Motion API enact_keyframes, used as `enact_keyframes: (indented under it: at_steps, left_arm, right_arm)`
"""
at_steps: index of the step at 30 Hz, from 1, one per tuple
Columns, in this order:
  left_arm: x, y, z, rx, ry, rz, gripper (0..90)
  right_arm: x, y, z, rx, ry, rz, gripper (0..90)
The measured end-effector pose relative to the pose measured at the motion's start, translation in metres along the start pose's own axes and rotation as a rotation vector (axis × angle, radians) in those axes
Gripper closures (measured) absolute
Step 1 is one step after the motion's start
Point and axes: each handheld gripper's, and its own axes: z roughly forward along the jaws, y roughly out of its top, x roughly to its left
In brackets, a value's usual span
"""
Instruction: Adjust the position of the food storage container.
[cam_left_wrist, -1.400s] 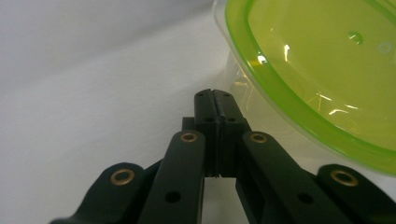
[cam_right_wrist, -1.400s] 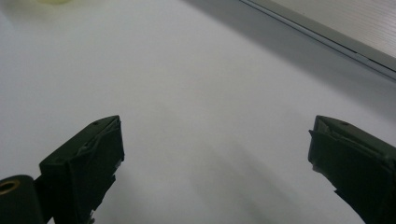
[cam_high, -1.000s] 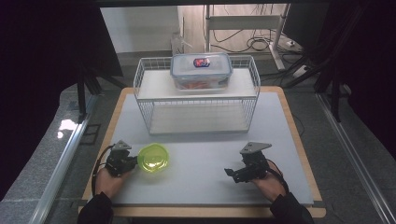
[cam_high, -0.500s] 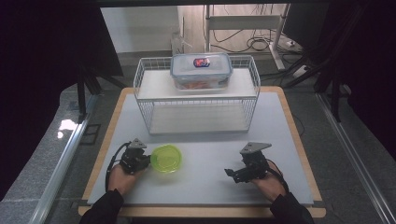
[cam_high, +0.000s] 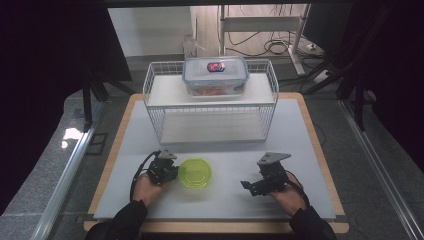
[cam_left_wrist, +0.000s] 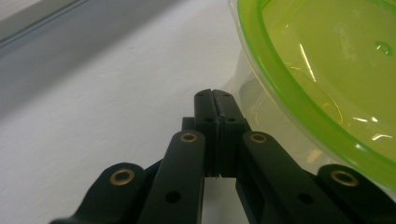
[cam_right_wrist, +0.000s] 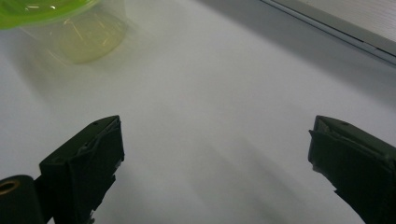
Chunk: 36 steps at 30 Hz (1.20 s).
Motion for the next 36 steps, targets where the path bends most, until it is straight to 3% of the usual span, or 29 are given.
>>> enact_keyframes:
  at_steps: [3, 9, 14, 17, 24, 36]
  left_arm:
    - [-0.002, 0.001, 0.001, 0.009, 0.009, 0.017, 89.4]
    - [-0.003, -0.009, -0.014, 0.006, 0.02, 0.001, 88.5]
    - [-0.012, -0.02, -0.024, 0.008, 0.004, 0.002, 88.7]
    - [-0.027, -0.026, -0.028, -0.004, -0.037, 0.013, 89.0]
    - [-0.049, -0.027, -0.019, 0.018, -0.093, 0.046, 88.5]
    - [-0.081, -0.004, 0.005, 0.007, -0.144, 0.125, 87.6]
  right_arm:
    - [0.0, 0.0, 0.0, -0.001, -0.001, 0.0, 3.1]
    - [0.0, 0.0, -0.002, -0.003, -0.004, -0.002, 3.2]
    - [0.0, 0.0, -0.003, -0.007, -0.008, -0.005, 3.2]
    - [0.0, 0.0, -0.002, -0.005, -0.008, -0.007, 3.2]
    - [0.0, 0.0, -0.002, 0.01, -0.008, -0.019, 3.2]
    - [-0.001, -0.001, -0.001, 0.013, -0.003, -0.026, 3.4]
